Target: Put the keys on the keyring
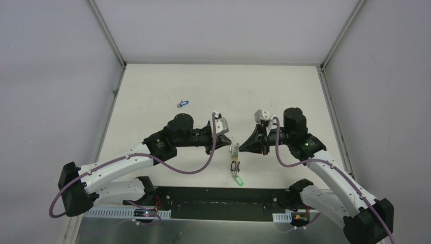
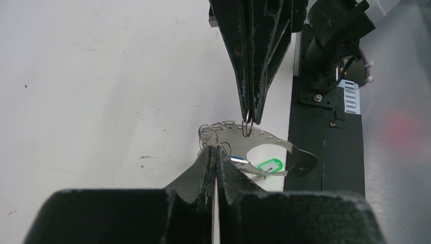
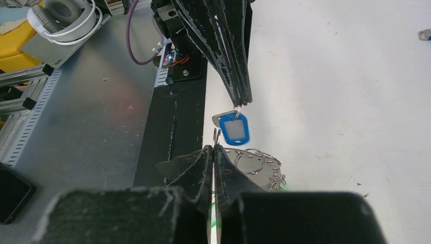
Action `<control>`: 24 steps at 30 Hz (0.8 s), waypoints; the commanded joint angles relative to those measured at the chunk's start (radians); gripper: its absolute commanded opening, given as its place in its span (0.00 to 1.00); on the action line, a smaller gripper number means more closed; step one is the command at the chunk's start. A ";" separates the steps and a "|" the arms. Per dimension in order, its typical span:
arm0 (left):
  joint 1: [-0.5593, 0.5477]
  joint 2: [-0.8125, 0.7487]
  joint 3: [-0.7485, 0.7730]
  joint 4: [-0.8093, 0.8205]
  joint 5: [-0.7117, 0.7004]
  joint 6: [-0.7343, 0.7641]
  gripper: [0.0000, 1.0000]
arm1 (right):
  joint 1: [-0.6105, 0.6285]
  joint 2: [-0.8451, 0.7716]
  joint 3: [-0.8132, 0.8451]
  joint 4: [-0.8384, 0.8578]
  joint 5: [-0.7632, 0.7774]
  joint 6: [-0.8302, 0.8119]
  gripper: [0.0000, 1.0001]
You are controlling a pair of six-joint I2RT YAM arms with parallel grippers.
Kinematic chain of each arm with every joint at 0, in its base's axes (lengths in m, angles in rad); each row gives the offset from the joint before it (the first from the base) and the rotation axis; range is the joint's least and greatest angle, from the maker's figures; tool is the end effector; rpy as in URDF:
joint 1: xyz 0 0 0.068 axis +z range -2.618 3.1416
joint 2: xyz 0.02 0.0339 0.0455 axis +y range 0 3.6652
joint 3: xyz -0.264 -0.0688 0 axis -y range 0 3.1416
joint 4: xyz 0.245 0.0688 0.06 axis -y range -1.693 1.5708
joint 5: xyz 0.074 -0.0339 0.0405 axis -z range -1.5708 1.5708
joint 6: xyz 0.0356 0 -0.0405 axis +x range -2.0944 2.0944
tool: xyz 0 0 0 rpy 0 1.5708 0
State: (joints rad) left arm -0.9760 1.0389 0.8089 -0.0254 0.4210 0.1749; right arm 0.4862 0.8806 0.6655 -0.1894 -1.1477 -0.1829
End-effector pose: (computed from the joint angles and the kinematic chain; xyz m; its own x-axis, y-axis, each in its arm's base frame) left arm 0.1232 -0.2081 0.3167 0.0307 0.2381 -0.9708 0.9872 0.1447 0.0667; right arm 0.1489 0.1154 0.2885 -0.1725 -0.1756 -0.9692 -0.9807 -0.0616 0.1857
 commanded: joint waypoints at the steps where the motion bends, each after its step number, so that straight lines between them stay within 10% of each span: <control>1: -0.018 -0.007 0.045 0.068 -0.014 0.037 0.00 | 0.013 0.008 0.042 0.033 -0.068 -0.033 0.00; 24: -0.067 0.005 0.042 0.102 0.032 0.115 0.00 | 0.030 0.051 0.078 -0.010 -0.068 -0.026 0.00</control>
State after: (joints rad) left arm -1.0286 1.0454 0.8127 0.0250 0.4255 0.2550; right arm 0.5068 0.9306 0.6865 -0.2298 -1.1702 -0.1886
